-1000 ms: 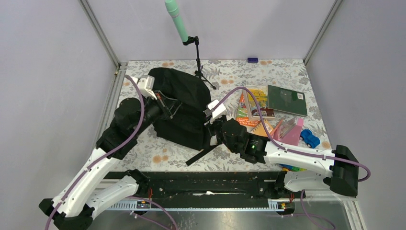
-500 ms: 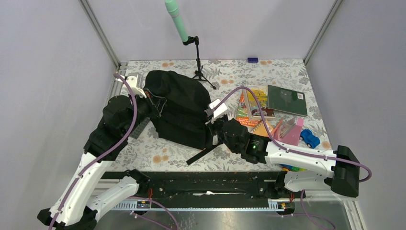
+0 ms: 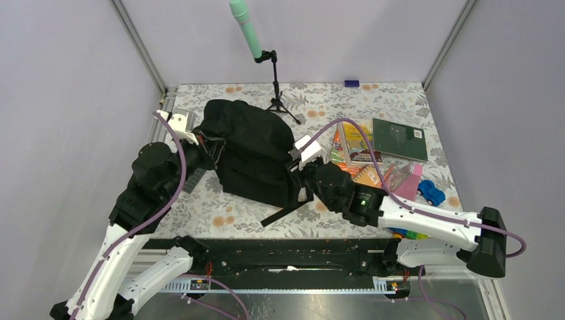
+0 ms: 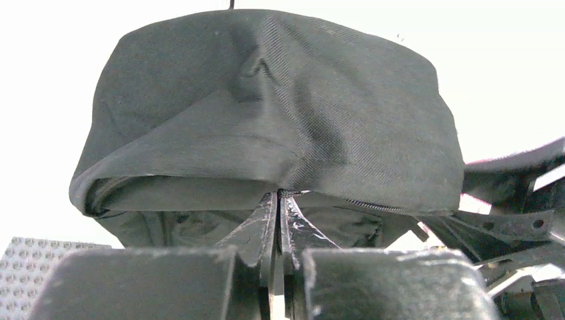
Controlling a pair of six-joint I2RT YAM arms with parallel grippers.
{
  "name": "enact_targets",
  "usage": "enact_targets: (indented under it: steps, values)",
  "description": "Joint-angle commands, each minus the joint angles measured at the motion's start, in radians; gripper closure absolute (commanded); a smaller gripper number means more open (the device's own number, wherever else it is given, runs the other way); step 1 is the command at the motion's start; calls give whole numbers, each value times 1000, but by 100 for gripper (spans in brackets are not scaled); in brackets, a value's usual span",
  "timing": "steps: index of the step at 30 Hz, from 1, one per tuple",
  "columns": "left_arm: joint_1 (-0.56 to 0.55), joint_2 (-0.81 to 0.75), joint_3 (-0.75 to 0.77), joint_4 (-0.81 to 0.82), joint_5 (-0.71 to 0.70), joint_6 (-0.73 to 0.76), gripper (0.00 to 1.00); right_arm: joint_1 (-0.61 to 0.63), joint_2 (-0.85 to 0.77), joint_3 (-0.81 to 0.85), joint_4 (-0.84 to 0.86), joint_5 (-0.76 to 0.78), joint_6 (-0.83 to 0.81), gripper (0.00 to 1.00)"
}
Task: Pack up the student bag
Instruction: Unzip the student bag at the center of the board.
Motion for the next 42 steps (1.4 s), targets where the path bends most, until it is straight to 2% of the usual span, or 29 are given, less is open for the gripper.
enact_targets:
  steps: [1,3,6,9,17,27,31,35,38,42]
  values:
    - [16,-44,-29,125,152,139,100,-6,-92,124,-135,15,-56,31]
    - [17,-46,-37,133,185,163,100,-7,-115,165,-198,-41,-86,15]
    - [17,-40,-47,159,220,178,100,-5,-115,251,-307,-175,-129,7]
    - [17,-34,-46,173,246,182,100,-1,-50,382,-382,-253,-159,7]
    - [17,-57,-56,190,262,177,100,32,179,678,-452,-320,-274,7]
    - [17,-63,-57,177,235,173,100,44,407,906,-543,-147,-468,16]
    - [17,-54,-55,177,223,174,100,47,431,912,-516,-102,-481,36]
    - [17,-37,-50,167,101,140,100,52,417,884,-457,-62,-499,79]
    - [18,-11,-43,139,-110,71,100,52,401,862,-427,-39,-519,98]
    - [49,20,-46,127,-183,-13,100,52,393,850,-392,21,-546,100]
